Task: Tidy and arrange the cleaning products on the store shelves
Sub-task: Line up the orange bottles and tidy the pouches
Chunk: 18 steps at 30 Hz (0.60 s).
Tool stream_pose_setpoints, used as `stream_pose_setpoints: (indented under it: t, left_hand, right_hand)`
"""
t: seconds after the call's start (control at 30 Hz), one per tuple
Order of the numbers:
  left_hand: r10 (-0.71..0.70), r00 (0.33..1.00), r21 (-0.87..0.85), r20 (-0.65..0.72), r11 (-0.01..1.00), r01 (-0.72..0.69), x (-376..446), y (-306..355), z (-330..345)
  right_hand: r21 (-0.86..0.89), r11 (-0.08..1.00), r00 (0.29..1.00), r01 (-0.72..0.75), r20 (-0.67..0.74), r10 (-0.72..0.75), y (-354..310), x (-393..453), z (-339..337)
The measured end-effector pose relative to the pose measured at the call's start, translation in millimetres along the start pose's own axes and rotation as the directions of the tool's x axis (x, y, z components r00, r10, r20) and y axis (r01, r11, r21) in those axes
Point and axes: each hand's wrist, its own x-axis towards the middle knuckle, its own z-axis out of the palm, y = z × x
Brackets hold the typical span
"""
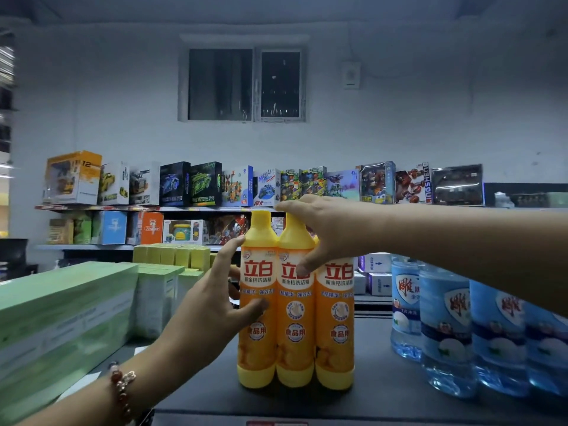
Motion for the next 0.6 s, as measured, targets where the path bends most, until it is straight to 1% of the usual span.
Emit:
stream_pose_setpoints:
  t: [0.1, 0.17, 0.23, 0.3, 0.37, 0.43, 0.53, 0.6]
  left_hand:
    - [0.022, 0.998, -0.044, -0.053, 0.999, -0.025, -4.5, -2.3, 3.2]
    - [0.035, 0.996, -0.064, -0.078, 0.997, -0.040, -7.2, -4.5, 4.8]
    - [0.037, 0.995, -0.101, -0.092, 0.994, -0.046, -9.9, -6.3, 8.0]
    - [0.019, 0.994, -0.152, -0.106, 0.988, -0.035, -12.2, -3.9, 10.3]
    - [0.028, 0.991, -0.162, -0.133, 0.986, -0.049, -14.1, -4.8, 12.9]
    - [0.033, 0.989, -0.159, -0.141, 0.986, -0.056, -16.8, -4.9, 14.3]
    - [0.003, 0.990, -0.149, -0.143, 0.988, -0.025, -19.1, -4.3, 16.0]
    - [0.002, 0.987, -0.101, -0.161, 0.995, -0.018, -20.7, 0.5, 16.5]
  right_hand:
    - [0.029, 0.999, 0.999, -0.038, 0.016, 0.038, 10.4, -10.3, -11.2]
    - [-0.002, 0.995, 0.993, -0.100, 0.055, 0.100, 20.4, -17.5, -15.9]
    - [-0.036, 0.991, 0.987, -0.130, 0.088, 0.133, 27.1, -23.1, -14.4]
    - [-0.006, 0.992, 0.989, -0.128, 0.069, 0.128, 28.2, -25.3, -9.0]
    - [0.014, 0.994, 0.994, -0.109, 0.023, 0.108, 27.1, -24.6, -5.2]
    - [0.020, 0.995, 0.996, -0.094, 0.002, 0.094, 25.2, -23.0, -3.8]
    - [0.030, 0.996, 0.996, -0.089, 0.001, 0.089, 24.1, -25.5, -2.9]
    - [0.046, 0.995, 0.996, -0.092, 0.014, 0.091, 24.1, -30.9, -4.3]
